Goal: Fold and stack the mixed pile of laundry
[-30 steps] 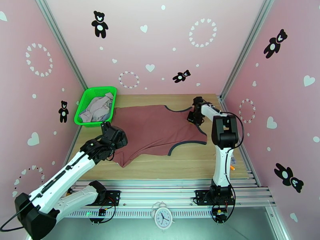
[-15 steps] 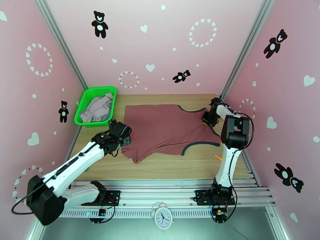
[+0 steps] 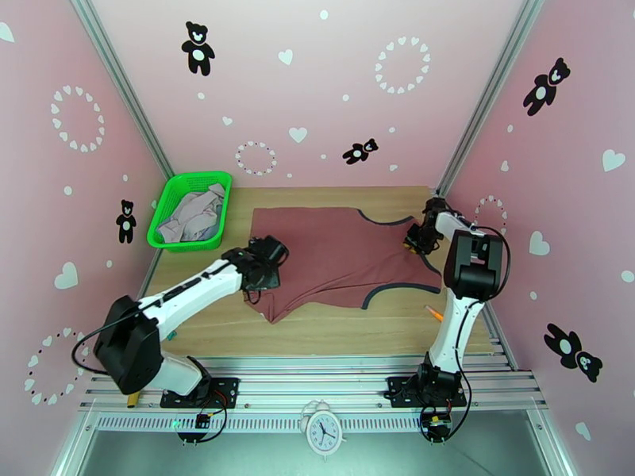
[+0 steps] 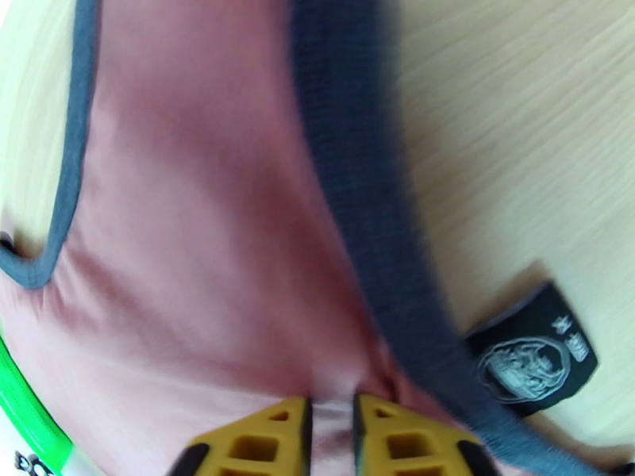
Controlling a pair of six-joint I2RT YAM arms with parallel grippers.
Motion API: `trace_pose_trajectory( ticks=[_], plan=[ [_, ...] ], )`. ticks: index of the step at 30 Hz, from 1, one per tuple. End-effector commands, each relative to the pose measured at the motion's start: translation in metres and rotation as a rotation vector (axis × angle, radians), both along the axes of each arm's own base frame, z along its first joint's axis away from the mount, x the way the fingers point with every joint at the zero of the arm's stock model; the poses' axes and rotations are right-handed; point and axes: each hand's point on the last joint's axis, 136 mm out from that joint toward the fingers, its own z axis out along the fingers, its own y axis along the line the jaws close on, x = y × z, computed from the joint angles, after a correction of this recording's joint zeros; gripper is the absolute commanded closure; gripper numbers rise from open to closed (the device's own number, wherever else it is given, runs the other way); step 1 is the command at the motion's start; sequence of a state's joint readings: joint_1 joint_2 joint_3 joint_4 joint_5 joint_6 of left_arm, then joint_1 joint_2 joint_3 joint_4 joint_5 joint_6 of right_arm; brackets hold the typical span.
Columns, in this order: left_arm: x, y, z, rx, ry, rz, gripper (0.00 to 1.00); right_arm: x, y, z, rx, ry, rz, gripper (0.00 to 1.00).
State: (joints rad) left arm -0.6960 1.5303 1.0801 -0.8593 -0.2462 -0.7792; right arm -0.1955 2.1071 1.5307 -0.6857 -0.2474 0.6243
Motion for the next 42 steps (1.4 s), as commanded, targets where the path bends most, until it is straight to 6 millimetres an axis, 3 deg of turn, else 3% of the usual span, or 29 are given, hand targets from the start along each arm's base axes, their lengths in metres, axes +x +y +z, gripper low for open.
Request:
trace_pose_trajectory(
  ticks=[1,5,11,17,23,26,27,34,38,42],
  plan=[
    [-0.014,-0.006,-0.024,-0.004,0.086,0.036,0.39,-0.016,0.017,0.035,0.012,-0.067,0.099,0.65],
    [-0.008,-0.002,-0.039,0.055,0.098,0.061,0.41,-0.038,0.036,0.053,-0.005,-0.109,0.193,0.63],
    [-0.011,0.004,-0.050,0.109,0.140,0.080,0.45,-0.066,0.056,0.063,-0.043,-0.127,0.285,0.64],
    [-0.011,0.008,-0.060,0.137,0.140,0.086,0.46,-0.073,0.065,0.061,-0.029,-0.131,0.311,0.65],
    [0.003,0.009,-0.070,0.166,0.116,0.089,0.49,-0.079,0.076,0.060,-0.025,-0.131,0.353,0.66],
    [0.008,0.010,-0.074,0.174,0.113,0.092,0.56,-0.086,0.088,0.061,-0.045,-0.132,0.417,0.66],
    [0.008,0.010,-0.074,0.175,0.110,0.092,0.63,-0.089,0.092,0.063,-0.061,-0.136,0.446,0.66],
    [0.004,0.021,-0.056,0.188,0.072,0.106,0.99,-0.110,0.132,0.084,-0.182,-0.239,0.695,0.65],
    [-0.008,0.044,-0.034,0.237,0.033,0.132,1.00,-0.132,0.160,0.097,-0.319,-0.314,0.863,0.65],
    [-0.019,0.077,-0.011,0.308,-0.002,0.180,1.00,-0.158,0.193,0.092,-0.405,-0.322,1.029,0.64]
  ],
)
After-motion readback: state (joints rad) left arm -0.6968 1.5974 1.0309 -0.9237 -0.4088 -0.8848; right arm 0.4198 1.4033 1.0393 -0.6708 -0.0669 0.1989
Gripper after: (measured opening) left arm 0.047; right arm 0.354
